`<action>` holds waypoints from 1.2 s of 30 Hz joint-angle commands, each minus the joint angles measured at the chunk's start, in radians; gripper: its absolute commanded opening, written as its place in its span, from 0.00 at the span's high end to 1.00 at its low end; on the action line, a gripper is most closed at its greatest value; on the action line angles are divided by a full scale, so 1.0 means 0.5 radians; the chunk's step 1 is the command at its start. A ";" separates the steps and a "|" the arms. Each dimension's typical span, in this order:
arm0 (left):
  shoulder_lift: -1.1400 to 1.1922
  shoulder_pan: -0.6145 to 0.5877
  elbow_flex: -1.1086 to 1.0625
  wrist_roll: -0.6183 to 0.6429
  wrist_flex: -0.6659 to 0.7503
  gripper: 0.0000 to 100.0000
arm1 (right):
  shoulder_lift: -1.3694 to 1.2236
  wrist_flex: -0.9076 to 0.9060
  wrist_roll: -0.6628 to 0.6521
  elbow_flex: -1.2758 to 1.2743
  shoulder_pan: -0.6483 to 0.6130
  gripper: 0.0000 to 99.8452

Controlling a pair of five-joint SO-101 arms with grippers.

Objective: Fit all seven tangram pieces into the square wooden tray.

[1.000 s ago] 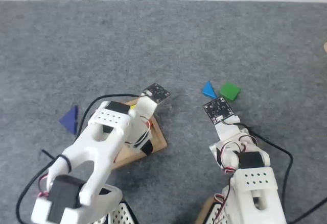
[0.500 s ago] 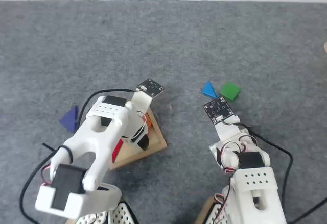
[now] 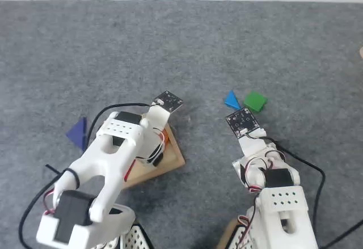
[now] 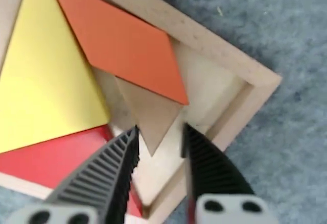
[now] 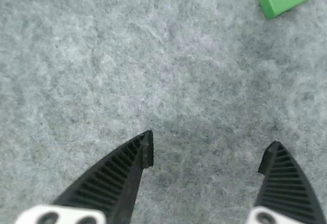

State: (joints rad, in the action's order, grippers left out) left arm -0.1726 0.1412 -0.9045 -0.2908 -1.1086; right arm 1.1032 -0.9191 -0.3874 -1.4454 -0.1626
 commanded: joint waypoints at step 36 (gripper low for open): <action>-0.258 0.003 0.529 -2.630 -1.289 0.98 | 0.041 0.026 -0.034 0.015 0.011 0.66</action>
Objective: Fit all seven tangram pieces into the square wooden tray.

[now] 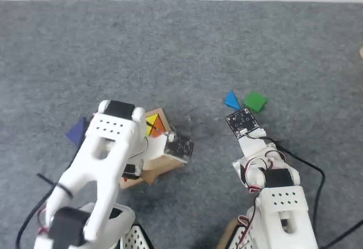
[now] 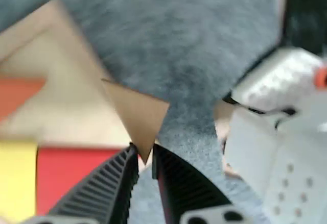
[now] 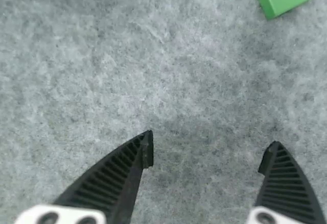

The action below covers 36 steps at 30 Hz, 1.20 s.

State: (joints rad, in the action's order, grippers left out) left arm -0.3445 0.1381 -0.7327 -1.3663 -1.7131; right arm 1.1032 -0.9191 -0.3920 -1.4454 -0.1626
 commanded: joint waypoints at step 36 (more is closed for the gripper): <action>0.387 -0.365 0.051 0.967 1.129 0.83 | 0.051 0.017 -0.025 0.015 0.011 0.66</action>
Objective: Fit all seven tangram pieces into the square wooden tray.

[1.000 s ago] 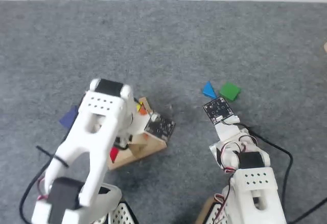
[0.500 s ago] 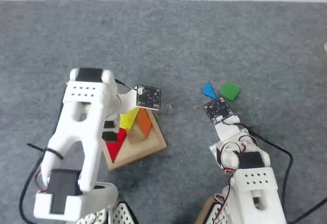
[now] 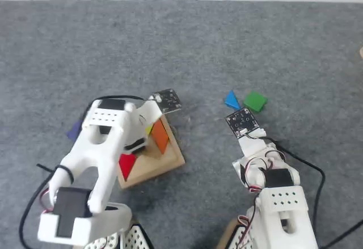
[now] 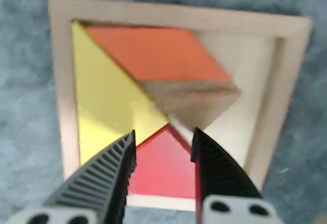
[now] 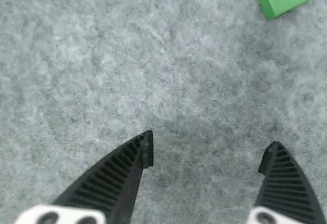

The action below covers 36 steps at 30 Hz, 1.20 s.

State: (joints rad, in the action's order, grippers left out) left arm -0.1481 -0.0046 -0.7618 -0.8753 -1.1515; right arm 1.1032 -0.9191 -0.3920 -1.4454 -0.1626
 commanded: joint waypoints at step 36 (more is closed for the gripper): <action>-0.120 0.123 -0.155 0.555 0.473 0.83 | 0.054 -0.020 -0.012 0.055 0.032 0.66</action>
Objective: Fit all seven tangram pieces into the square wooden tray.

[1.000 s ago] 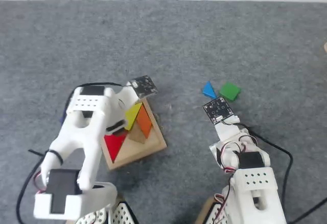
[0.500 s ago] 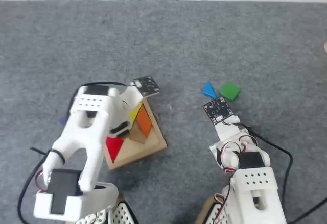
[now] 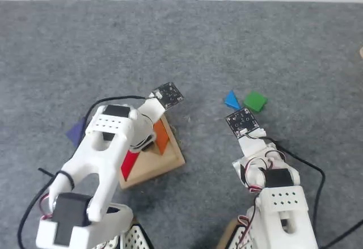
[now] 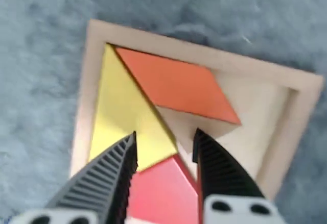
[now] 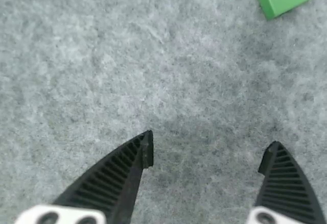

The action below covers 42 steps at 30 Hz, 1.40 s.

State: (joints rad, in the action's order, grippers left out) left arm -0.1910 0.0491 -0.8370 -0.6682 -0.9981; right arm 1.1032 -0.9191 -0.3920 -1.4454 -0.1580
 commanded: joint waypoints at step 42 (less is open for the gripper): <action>0.519 -0.991 1.432 1.172 -0.598 0.83 | -1.775 -0.057 -0.795 1.896 0.247 0.66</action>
State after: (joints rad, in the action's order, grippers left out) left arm 0.1665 -0.4572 -0.1373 -0.1128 -1.3096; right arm 0.4833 -0.9620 -0.6667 -0.7472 -0.0276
